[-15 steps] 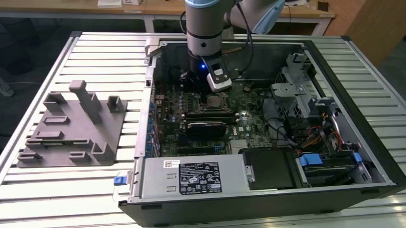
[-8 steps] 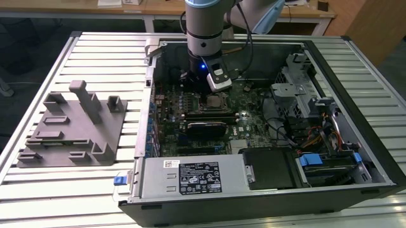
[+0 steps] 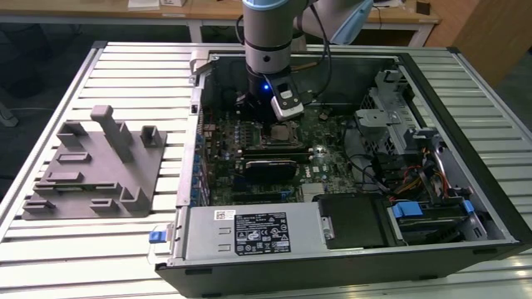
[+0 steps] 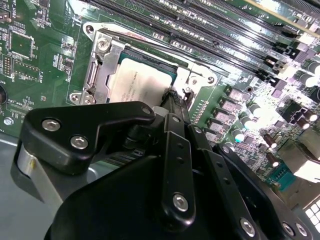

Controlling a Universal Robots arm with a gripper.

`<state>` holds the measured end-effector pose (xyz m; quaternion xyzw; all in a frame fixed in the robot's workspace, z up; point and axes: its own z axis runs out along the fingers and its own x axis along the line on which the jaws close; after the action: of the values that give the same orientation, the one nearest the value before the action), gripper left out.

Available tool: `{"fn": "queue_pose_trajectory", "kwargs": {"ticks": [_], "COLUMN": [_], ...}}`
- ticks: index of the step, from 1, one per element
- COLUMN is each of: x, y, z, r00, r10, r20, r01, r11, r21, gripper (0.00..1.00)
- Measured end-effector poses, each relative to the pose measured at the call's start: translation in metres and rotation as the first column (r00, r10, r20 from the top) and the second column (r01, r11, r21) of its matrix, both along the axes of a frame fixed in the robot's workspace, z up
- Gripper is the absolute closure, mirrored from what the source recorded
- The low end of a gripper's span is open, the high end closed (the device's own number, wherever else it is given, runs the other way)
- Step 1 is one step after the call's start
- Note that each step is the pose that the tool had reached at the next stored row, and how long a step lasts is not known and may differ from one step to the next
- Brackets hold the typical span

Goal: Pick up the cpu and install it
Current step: 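Close the cpu cover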

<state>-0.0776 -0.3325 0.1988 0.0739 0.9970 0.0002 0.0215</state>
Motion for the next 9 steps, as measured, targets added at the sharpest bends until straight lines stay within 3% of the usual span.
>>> {"fn": "queue_pose_trajectory", "kwargs": {"ticks": [9], "x": [0.0], "y": [0.0], "z": [0.0056], "r00": [1.0], "r10": [0.0], "r20": [-0.0002], "r01": [0.0], "r11": [1.0], "r21": [-0.0002], "gripper": [0.89]}}
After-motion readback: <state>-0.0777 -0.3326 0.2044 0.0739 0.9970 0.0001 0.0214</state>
